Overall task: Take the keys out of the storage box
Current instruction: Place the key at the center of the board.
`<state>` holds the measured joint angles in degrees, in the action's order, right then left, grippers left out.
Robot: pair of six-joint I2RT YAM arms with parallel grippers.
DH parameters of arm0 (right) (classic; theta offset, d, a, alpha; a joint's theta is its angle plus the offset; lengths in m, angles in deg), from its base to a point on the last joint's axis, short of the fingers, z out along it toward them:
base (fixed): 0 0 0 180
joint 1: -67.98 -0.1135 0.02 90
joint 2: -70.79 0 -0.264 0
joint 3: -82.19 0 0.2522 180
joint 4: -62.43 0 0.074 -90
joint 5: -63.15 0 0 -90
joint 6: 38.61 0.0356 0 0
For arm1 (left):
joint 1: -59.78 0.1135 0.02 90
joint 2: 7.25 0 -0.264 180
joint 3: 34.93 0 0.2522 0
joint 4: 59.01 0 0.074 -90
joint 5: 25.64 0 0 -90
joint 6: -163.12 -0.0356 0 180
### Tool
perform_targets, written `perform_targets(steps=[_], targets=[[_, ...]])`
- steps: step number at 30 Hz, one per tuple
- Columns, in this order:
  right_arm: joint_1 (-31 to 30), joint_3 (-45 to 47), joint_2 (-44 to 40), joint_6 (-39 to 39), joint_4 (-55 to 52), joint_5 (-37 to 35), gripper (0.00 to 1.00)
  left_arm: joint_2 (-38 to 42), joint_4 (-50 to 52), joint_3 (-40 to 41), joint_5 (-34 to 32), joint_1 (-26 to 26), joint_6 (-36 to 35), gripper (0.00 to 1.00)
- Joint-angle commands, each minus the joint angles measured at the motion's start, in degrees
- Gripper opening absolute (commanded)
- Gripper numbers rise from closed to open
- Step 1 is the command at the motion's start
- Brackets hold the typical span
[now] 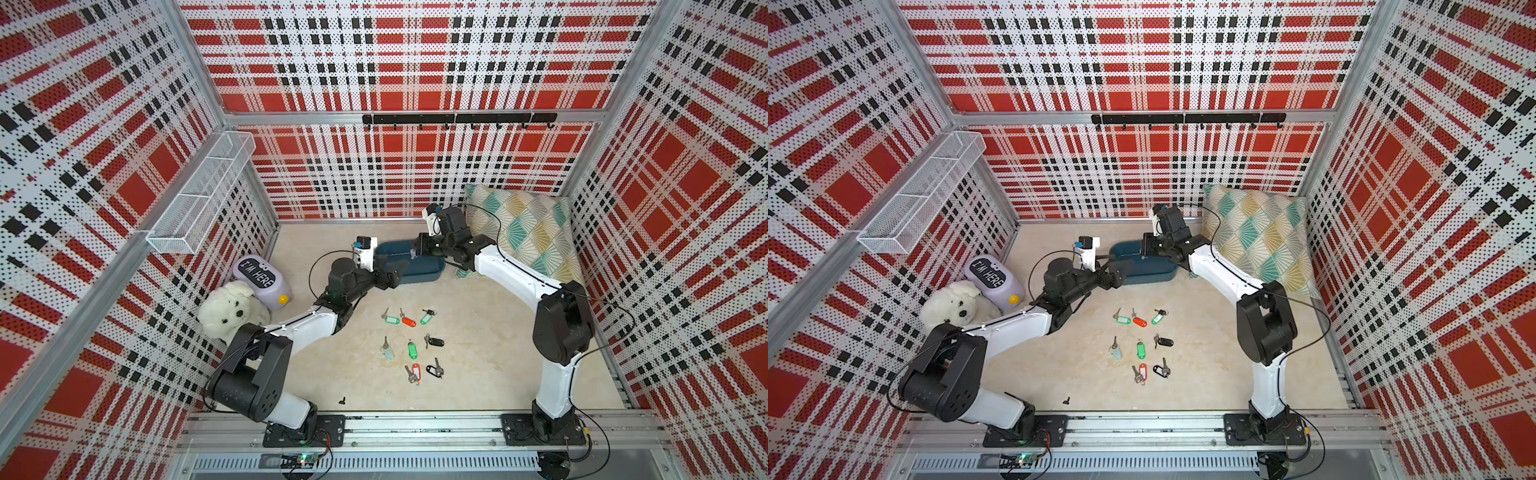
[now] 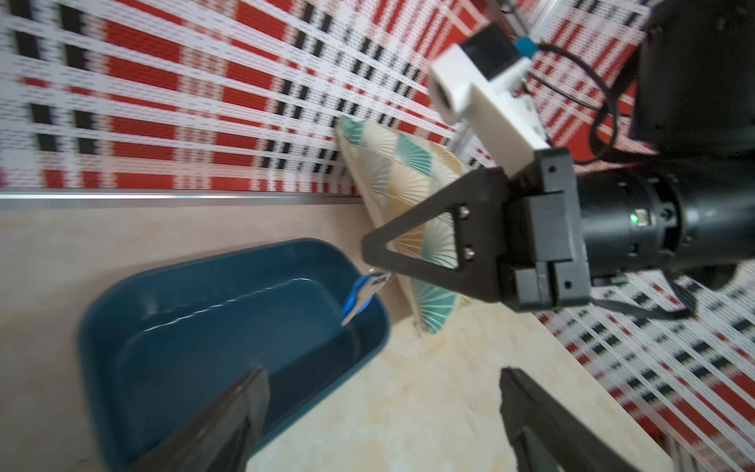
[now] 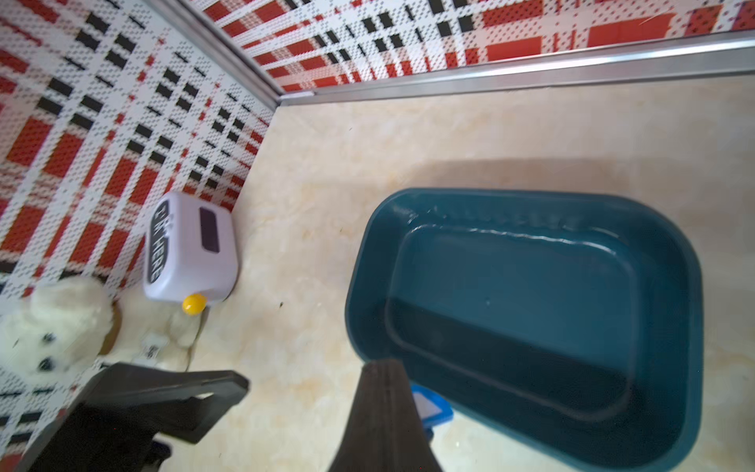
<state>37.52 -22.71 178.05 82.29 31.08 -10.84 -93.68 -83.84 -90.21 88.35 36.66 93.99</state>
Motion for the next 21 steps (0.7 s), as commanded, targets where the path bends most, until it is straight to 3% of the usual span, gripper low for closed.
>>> perform_targets(steps=[1,7,11,16,20,21], targets=[[0.05,6.18,-7.18,2.94,5.98,6.69,0.00,-1.49,-3.72,-1.37,6.02,-1.66,-4.48,0.93],[-0.16,16.63,-16.63,5.52,8.93,9.15,0.00,-2.42,-3.95,-1.73,8.07,-4.42,-8.32,0.87],[-0.30,21.71,-20.67,6.67,10.32,10.89,0.00,-2.96,-4.28,-2.28,9.85,-5.77,-9.08,0.78],[-0.39,25.74,-23.37,7.69,11.43,11.35,0.00,-3.89,-4.40,-3.66,10.69,-8.84,-10.03,0.47],[-0.39,27.03,-25.21,7.34,10.49,10.04,0.00,-4.87,-4.39,-4.38,10.75,-10.83,-10.02,0.00],[-0.39,27.30,-25.73,7.34,10.30,9.64,0.00,-4.93,-4.33,-4.36,10.65,-11.14,-9.90,0.00]])
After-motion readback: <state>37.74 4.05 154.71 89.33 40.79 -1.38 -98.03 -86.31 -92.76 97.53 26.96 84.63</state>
